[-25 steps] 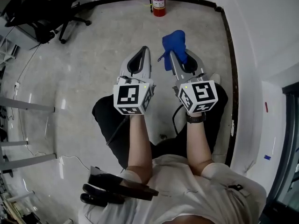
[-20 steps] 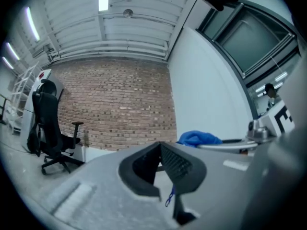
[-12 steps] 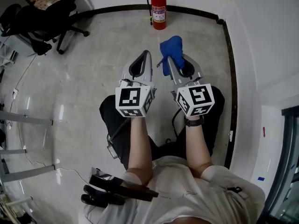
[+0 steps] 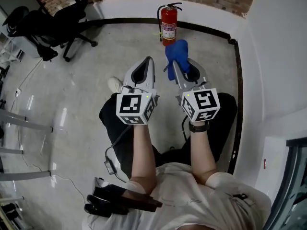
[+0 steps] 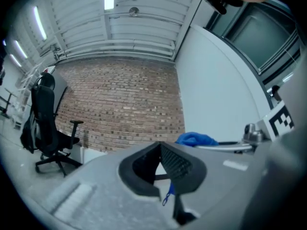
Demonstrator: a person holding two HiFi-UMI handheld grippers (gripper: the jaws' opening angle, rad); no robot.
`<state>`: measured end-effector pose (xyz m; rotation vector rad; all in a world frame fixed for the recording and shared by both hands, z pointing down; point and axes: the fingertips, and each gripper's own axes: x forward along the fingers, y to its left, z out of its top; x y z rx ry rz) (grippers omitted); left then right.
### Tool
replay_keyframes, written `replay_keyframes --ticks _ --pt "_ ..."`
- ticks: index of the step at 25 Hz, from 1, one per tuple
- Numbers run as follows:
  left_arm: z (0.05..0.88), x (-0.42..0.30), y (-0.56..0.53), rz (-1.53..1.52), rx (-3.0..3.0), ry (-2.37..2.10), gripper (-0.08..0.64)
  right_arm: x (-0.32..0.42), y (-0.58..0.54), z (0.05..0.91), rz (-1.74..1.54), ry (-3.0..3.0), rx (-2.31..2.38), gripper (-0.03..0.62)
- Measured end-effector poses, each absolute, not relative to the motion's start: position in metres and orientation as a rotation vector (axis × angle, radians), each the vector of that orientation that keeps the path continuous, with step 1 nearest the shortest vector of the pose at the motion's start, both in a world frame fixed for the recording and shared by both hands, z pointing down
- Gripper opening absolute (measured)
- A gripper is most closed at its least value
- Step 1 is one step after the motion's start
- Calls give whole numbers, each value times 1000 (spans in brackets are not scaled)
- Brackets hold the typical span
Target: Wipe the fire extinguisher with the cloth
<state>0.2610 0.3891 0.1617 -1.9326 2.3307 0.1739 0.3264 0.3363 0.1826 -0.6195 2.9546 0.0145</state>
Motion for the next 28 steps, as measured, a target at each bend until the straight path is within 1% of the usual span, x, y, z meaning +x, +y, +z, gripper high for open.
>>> replay_keyframes --ticks 5,12,22,28 --pt "196 220 353 117 -1966 2385 0 287 297 223 -129 2997 -639 81" --pt "222 149 291 130 -2026 2420 0 221 244 242 -115 3030 -677 81" --pt "200 78 179 89 -2195 2211 0 173 134 234 -81 2935 -959 81" --pt "206 23 120 81 -2259 2158 0 122 79 241 -70 2928 -1064 81"
